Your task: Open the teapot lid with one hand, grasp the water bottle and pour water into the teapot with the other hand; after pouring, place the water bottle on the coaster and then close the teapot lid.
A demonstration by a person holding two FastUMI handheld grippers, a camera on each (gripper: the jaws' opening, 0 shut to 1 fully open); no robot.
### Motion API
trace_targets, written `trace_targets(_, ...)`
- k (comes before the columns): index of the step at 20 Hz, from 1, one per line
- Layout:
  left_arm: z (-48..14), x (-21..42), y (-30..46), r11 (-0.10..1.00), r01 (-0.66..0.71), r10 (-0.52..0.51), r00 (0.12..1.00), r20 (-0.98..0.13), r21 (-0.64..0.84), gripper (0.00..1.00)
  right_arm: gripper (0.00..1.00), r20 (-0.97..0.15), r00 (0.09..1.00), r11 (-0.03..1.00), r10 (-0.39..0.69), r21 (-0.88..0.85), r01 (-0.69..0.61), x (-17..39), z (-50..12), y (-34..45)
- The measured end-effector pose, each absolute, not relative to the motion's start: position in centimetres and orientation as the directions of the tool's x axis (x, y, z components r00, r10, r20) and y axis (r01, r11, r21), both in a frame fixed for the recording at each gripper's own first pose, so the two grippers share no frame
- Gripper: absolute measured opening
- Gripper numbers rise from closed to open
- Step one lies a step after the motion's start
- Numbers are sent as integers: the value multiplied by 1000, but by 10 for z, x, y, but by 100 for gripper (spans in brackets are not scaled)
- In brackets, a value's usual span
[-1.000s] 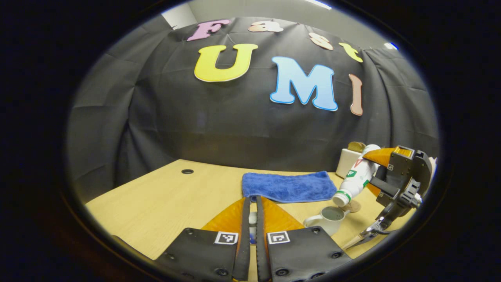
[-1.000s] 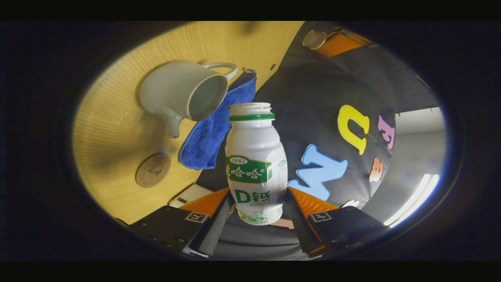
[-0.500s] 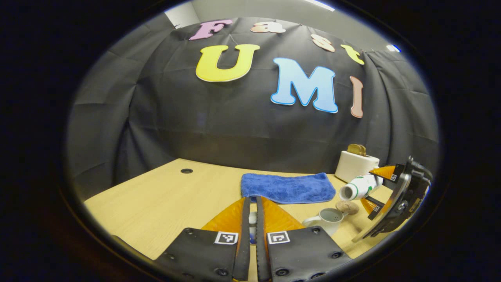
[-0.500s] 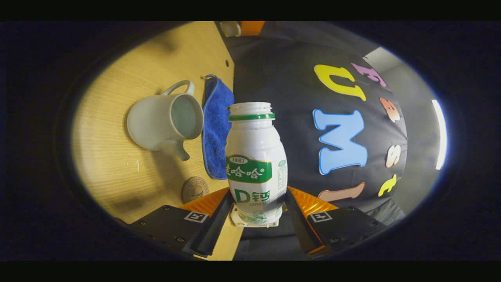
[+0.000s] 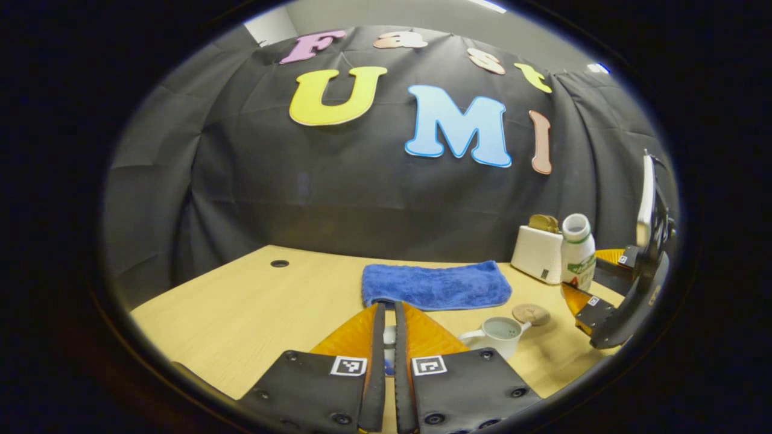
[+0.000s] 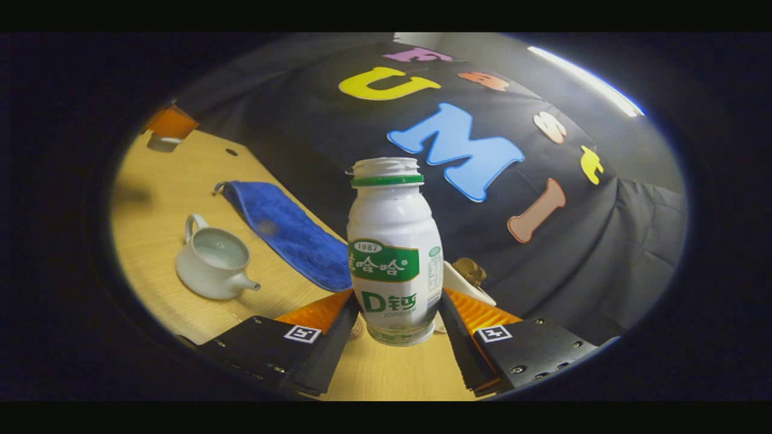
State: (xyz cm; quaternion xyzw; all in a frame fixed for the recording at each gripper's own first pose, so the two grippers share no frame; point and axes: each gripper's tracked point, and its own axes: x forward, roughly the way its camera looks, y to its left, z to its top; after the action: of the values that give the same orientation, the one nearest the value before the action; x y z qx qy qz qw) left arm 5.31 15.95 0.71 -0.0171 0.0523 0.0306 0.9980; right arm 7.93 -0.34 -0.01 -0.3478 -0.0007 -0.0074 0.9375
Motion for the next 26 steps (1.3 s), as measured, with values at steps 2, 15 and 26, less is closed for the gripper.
trace_targets(2, 8, 53, 151, 998, -57, 56, 993, -102, -8, 11, 79, 9, 1000, 818, -11, -575, 14, 77, 7, -6)
trace_targets(15, 2, 80, 66, 999, 34, -34, 993, -115, 3, 17, 79, 27, 1000, 940, -11, -342, 20, 86, 16, -46)
trace_targets(26, -10, 115, 24, 995, 89, -94, 989, -117, -45, 13, 79, 27, 1000, 963, -14, -270, 20, 96, 11, -55)
